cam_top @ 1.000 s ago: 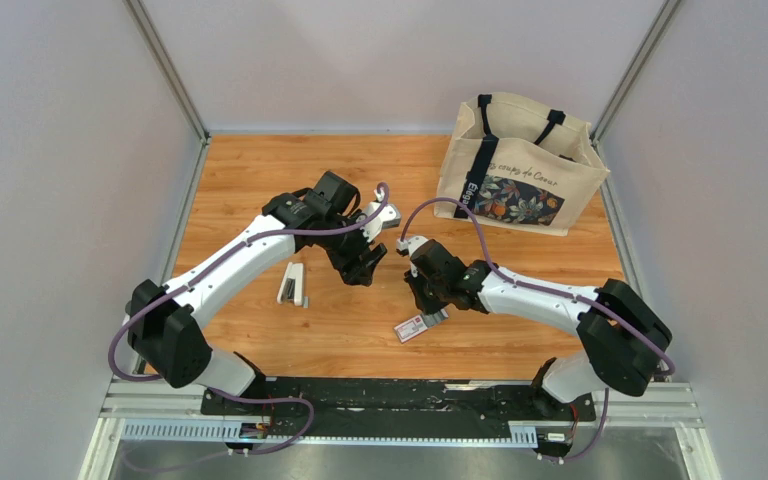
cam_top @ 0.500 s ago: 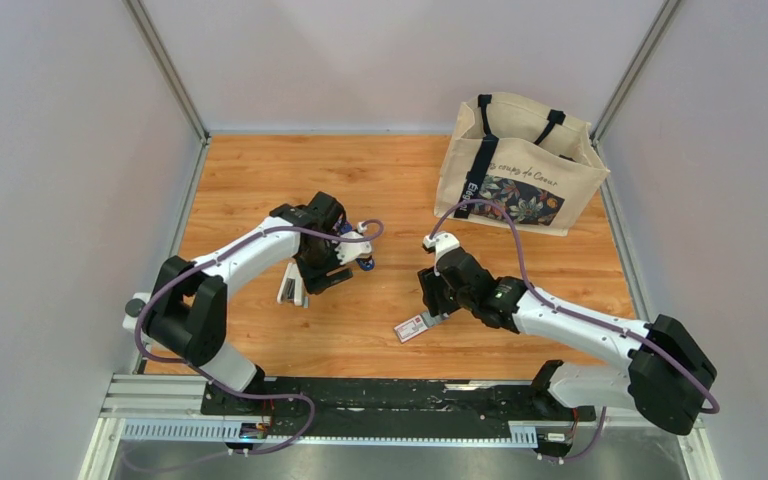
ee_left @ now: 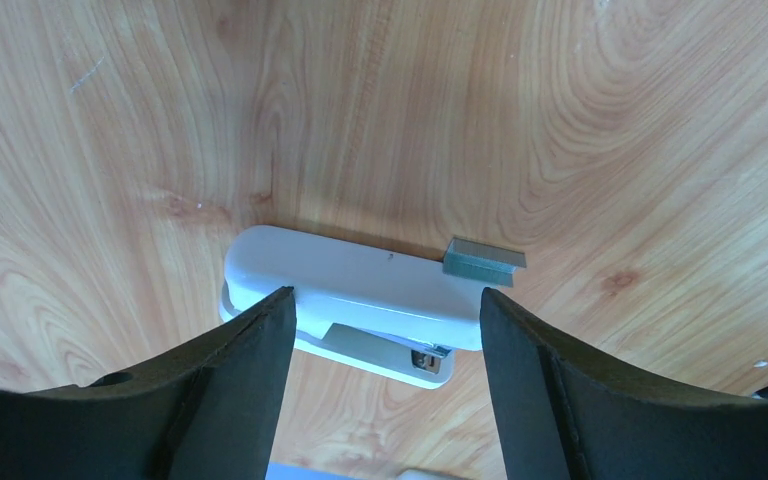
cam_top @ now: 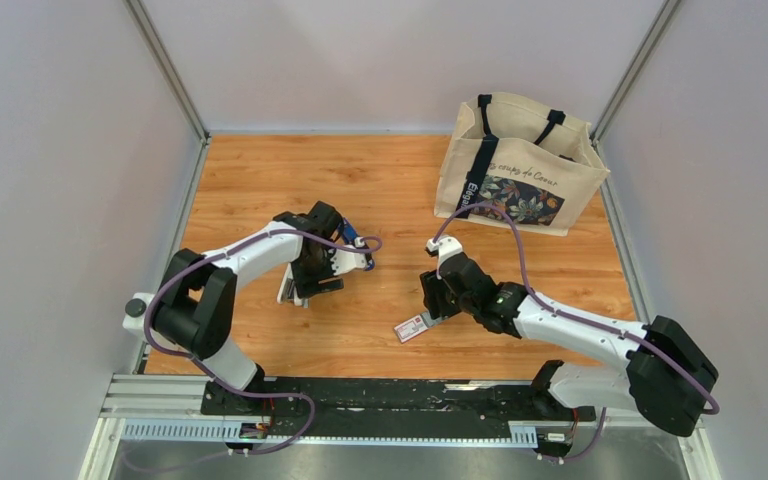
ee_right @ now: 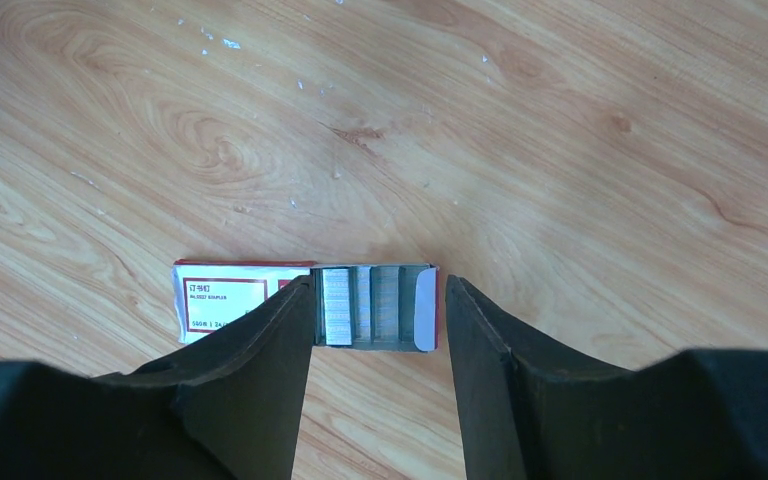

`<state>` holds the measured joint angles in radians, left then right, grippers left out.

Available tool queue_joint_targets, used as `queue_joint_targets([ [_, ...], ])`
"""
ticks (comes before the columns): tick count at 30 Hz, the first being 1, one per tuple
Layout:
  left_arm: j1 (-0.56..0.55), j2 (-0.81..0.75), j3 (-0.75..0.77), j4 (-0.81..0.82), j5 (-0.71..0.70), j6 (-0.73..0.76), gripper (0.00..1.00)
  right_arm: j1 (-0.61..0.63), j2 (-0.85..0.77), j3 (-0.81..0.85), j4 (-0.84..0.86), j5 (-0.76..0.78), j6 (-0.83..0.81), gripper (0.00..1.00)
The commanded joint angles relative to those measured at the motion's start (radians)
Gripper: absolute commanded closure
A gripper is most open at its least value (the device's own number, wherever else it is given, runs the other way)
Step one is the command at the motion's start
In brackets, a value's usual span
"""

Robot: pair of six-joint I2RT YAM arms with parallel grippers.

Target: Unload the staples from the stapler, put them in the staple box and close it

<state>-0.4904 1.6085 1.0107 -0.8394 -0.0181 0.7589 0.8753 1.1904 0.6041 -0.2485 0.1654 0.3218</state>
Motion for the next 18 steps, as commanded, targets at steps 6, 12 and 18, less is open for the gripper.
queue_joint_targets([
  [6, -0.019, -0.036, -0.047, -0.076, 0.066, 0.094, 0.25, -0.002, -0.008, 0.003, 0.058, 0.008, 0.008, 0.46],
  [12, -0.066, -0.052, -0.064, -0.095, 0.067, 0.089, 0.19, -0.002, 0.001, 0.008, 0.063, 0.002, 0.003, 0.46],
  [18, -0.096, -0.019, -0.083, -0.046, -0.015, 0.071, 0.17, -0.002, -0.003, 0.006, 0.064, 0.0, 0.003, 0.46],
])
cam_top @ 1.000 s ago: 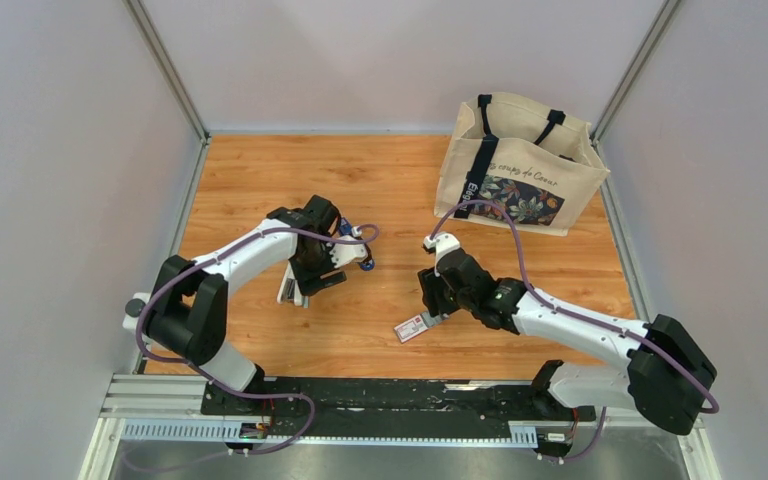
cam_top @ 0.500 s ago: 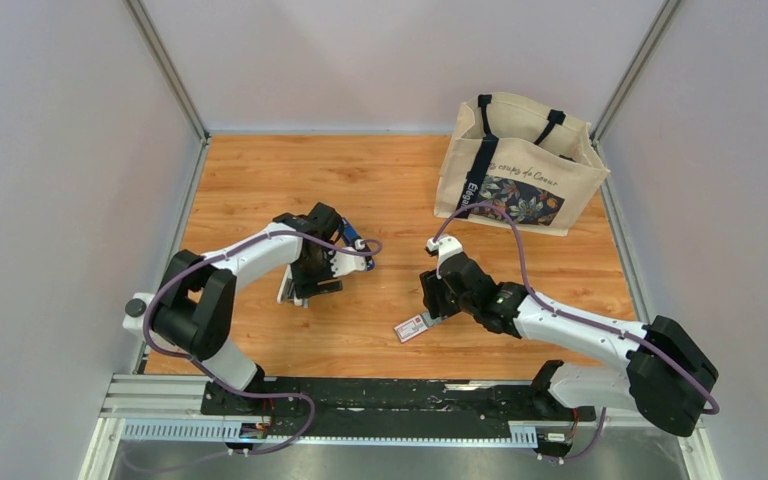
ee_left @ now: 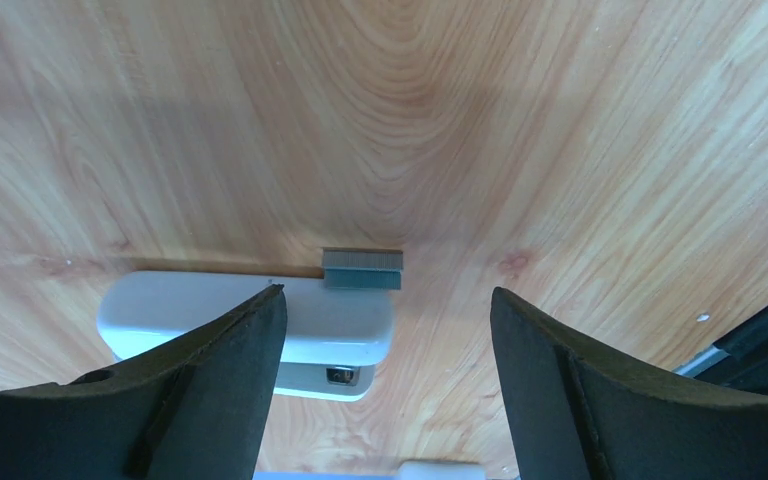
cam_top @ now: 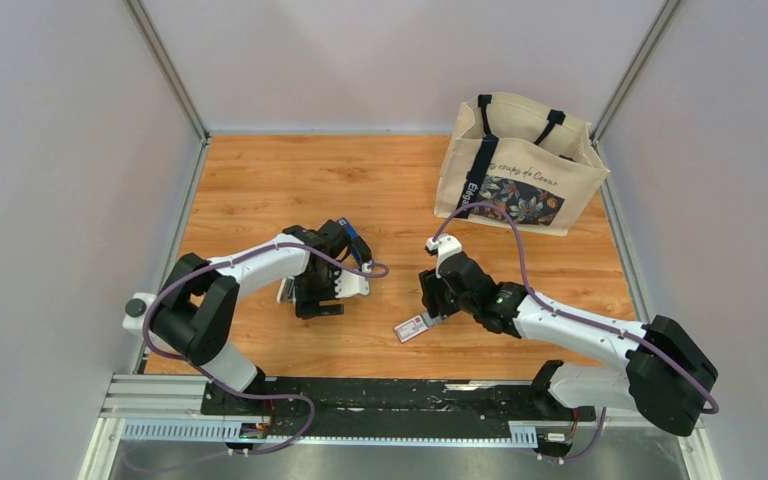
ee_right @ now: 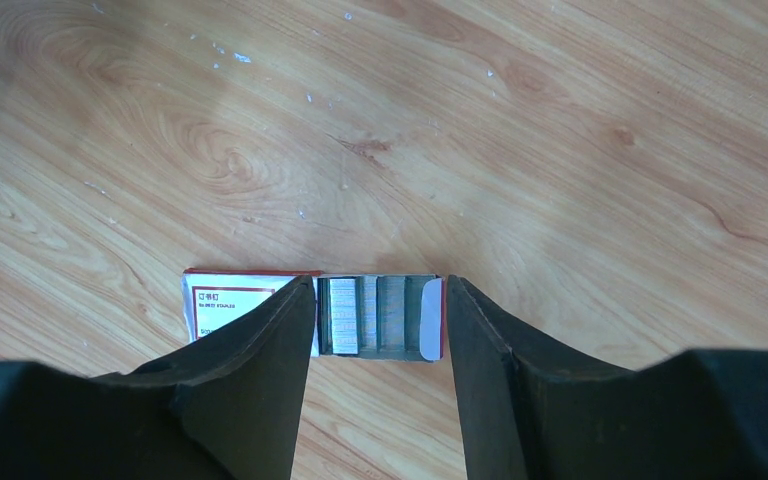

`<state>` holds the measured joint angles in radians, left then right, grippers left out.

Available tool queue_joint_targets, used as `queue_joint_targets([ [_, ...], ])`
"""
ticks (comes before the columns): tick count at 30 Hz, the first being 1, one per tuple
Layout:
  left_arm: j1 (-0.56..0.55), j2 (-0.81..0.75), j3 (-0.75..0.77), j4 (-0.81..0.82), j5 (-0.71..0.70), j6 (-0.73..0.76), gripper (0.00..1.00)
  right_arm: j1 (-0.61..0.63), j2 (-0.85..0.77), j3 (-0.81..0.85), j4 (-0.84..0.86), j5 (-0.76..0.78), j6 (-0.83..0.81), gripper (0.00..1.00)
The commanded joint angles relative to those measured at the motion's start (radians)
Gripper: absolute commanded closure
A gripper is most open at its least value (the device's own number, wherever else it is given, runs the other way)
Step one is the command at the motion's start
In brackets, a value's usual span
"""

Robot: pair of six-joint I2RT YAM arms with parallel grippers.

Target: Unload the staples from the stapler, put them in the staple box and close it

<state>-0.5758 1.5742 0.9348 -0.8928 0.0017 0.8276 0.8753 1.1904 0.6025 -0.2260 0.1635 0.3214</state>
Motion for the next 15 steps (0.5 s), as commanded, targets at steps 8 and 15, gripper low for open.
queue_joint_targets([
  [8, -0.013, 0.035, -0.005, 0.081, -0.135, 0.002, 0.17, -0.002, -0.006, 0.003, 0.047, -0.002, -0.001, 0.46],
  [15, -0.027, 0.078, 0.025, 0.123, -0.177, -0.016, 0.17, -0.002, -0.009, 0.003, 0.05, -0.007, -0.005, 0.46],
])
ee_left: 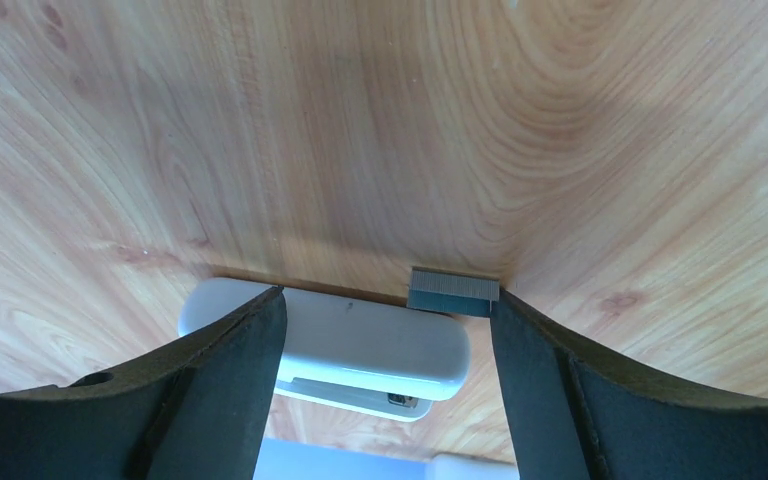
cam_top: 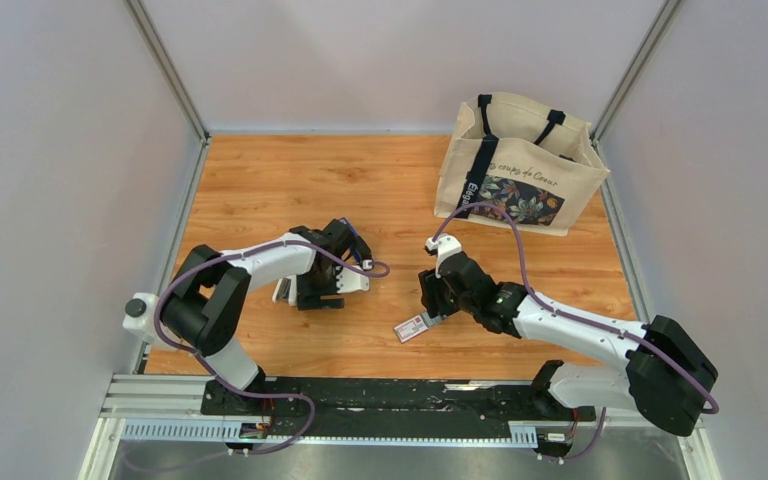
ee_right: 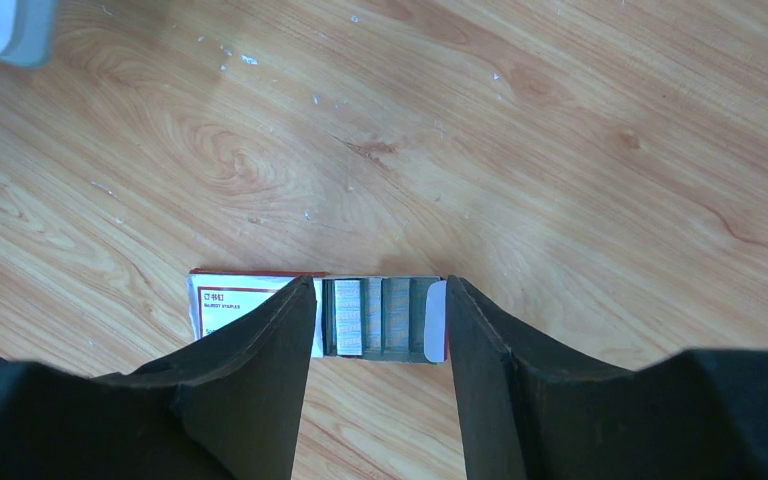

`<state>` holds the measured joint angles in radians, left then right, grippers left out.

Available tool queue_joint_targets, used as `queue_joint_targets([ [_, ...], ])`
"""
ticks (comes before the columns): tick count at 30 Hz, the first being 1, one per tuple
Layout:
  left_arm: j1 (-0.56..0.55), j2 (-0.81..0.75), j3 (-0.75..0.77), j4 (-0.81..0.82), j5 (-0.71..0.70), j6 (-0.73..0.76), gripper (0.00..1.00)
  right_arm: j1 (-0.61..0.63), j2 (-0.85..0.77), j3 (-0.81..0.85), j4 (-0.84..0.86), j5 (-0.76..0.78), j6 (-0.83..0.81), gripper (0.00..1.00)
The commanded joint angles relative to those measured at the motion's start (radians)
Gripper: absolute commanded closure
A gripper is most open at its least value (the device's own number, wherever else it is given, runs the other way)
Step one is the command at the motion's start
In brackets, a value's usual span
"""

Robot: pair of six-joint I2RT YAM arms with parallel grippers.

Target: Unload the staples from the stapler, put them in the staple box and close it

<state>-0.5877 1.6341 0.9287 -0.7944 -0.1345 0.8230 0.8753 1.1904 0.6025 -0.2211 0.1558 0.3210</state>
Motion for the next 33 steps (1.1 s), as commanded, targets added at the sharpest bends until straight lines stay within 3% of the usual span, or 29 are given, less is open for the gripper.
queue_joint_targets([
  [1, -0.018, 0.02, 0.03, 0.029, -0.045, -0.007, 0.18, -0.002, -0.011, 0.003, 0.045, -0.001, -0.003, 0.46],
  [33, -0.064, 0.102, 0.139, 0.07, -0.065, -0.048, 0.18, -0.002, -0.035, -0.018, 0.058, -0.002, -0.003, 0.48],
])
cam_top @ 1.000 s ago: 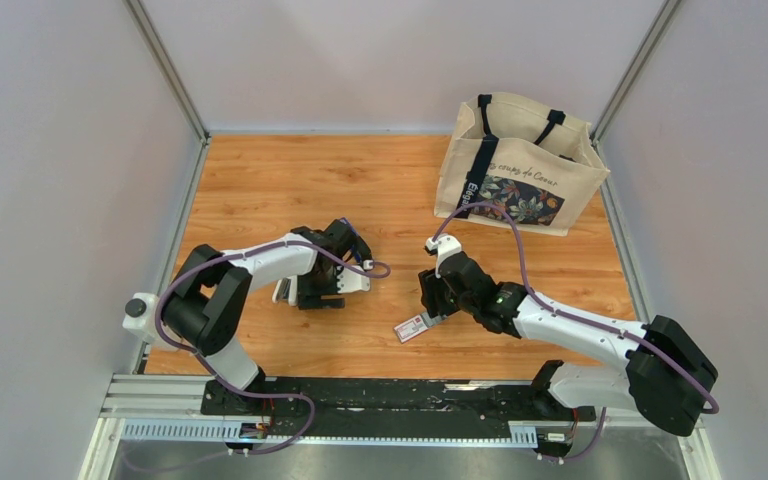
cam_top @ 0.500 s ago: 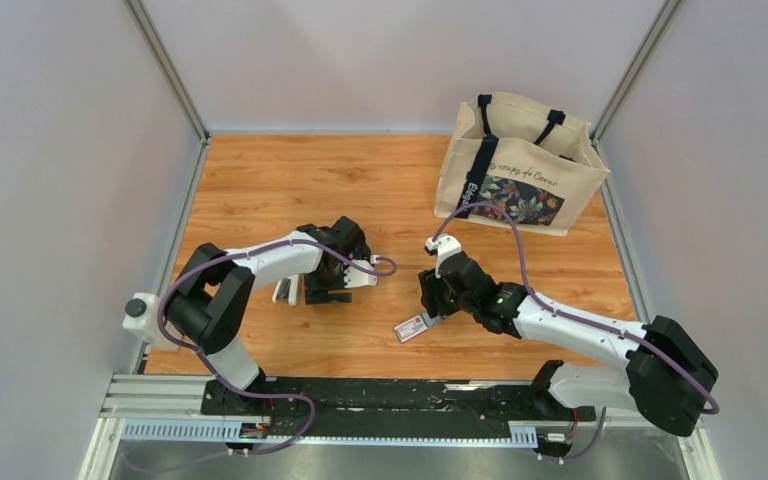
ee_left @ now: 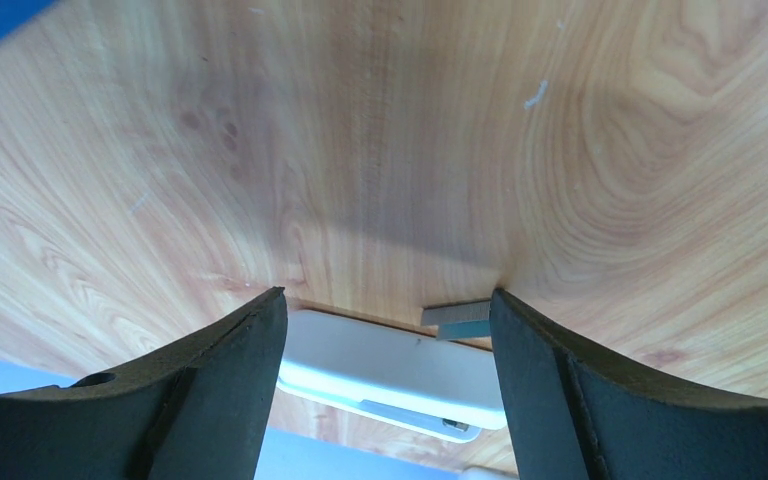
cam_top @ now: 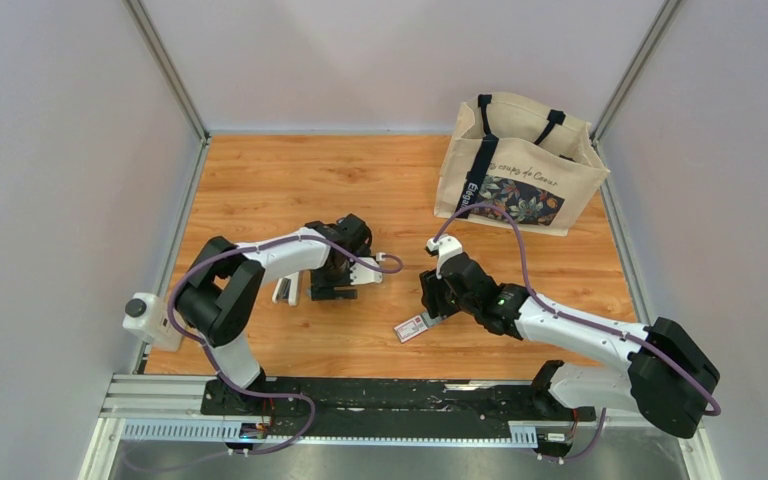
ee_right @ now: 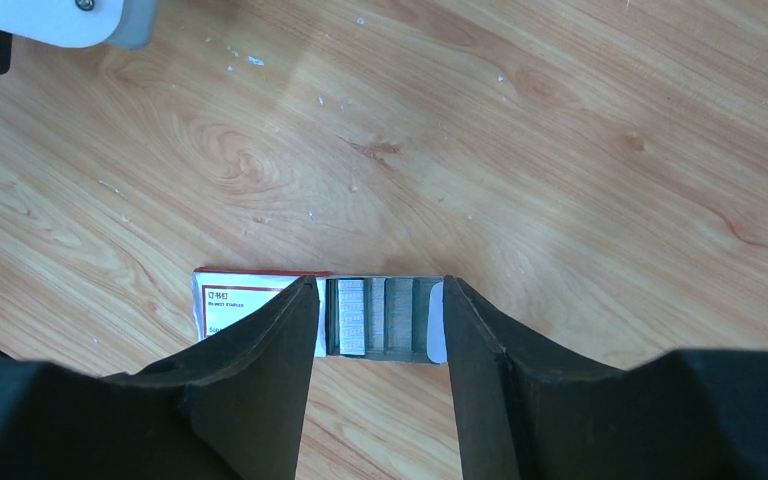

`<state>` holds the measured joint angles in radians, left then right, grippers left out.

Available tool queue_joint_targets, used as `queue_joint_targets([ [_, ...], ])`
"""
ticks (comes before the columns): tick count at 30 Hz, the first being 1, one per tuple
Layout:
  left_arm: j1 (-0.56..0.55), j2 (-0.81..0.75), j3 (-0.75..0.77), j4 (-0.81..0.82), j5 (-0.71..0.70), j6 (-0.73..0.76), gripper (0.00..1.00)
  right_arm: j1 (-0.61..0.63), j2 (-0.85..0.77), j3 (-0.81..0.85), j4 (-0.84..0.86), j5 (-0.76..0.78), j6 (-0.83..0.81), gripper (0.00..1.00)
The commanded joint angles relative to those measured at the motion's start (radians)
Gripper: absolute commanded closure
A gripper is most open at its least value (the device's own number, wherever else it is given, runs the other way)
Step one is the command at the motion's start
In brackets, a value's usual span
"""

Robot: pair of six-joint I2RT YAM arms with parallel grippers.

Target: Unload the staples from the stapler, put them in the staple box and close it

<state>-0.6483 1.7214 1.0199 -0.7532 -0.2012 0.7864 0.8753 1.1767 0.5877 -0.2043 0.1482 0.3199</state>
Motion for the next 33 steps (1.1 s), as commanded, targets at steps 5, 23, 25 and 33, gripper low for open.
queue_joint_targets([
  [5, -0.004, 0.035, 0.069, 0.041, -0.015, 0.007, 0.18, -0.004, -0.028, -0.003, 0.04, 0.008, 0.001, 0.48],
  [23, -0.004, -0.186, 0.086, -0.164, 0.158, 0.091, 0.15, -0.002, -0.043, 0.0, 0.043, -0.013, 0.016, 0.49],
  [25, -0.004, -0.195, 0.033, -0.166, 0.158, 0.138, 0.15, -0.001, -0.04, 0.001, 0.048, -0.015, 0.015, 0.49],
  [33, -0.002, -0.23, -0.102, -0.089, 0.195, 0.306, 0.14, -0.002, -0.049, -0.006, 0.055, -0.013, 0.016, 0.49],
])
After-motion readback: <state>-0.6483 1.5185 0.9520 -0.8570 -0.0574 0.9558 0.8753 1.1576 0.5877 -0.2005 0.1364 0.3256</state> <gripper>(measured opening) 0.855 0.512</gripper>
